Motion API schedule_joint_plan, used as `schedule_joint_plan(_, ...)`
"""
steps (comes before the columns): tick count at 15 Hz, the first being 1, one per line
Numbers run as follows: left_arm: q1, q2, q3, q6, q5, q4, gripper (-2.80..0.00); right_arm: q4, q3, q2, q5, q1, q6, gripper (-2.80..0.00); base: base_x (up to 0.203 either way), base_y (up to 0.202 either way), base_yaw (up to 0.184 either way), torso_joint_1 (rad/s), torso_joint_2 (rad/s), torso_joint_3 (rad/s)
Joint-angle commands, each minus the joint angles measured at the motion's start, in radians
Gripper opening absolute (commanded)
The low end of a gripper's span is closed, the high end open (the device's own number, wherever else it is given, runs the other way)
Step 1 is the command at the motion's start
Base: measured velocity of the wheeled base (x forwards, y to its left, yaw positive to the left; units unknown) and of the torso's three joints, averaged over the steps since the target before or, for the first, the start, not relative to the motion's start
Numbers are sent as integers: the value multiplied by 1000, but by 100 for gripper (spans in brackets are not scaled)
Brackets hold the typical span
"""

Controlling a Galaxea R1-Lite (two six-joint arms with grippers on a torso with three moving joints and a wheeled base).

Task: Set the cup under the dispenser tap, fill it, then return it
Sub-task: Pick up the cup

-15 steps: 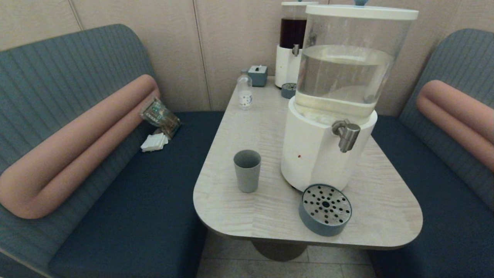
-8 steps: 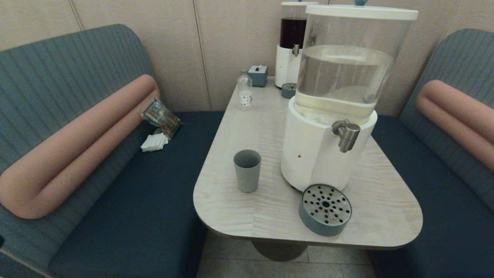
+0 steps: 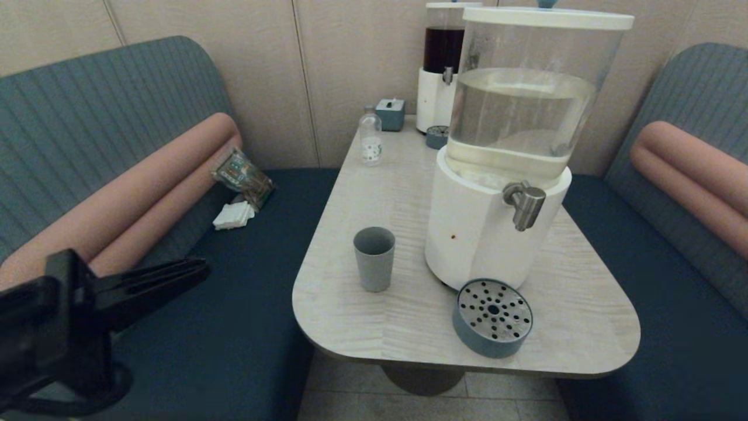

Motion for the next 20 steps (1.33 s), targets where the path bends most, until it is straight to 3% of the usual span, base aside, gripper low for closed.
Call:
schedule_joint_plan(1, -1, 341, 33, 12, -30, -294, -280, 0, 0, 0, 0, 0, 0, -280, 0, 0, 0, 0, 0, 0)
schedule_joint_plan(3, -1, 487, 47, 38, -55, -451, -280, 0, 0, 0, 0, 0, 0, -280, 0, 0, 0, 0, 0, 0)
schedule_joint_plan(5, -1, 559, 12, 59, -75, -510, -280, 0, 0, 0, 0, 0, 0, -280, 0, 0, 0, 0, 0, 0)
schedule_joint_plan(12, -1, 740, -158, 91, -77, -518, -280, -1, 0, 1, 0, 0, 0, -280, 0, 0, 0, 0, 0, 0)
schedule_joint_plan(17, -1, 771, -177, 113, -71, -518, -280, 0, 0, 1, 0, 0, 0, -280, 0, 0, 0, 0, 0, 0)
schedule_joint_plan(18, -1, 773, -179, 117, -69, -518, 0, 0, 0, 0, 0, 0, 0, -280, 0, 0, 0, 0, 0, 0)
schedule_joint_plan(20, -1, 784, -177, 127, -68, -518, 0, 0, 0, 0, 0, 0, 0, -280, 0, 0, 0, 0, 0, 0)
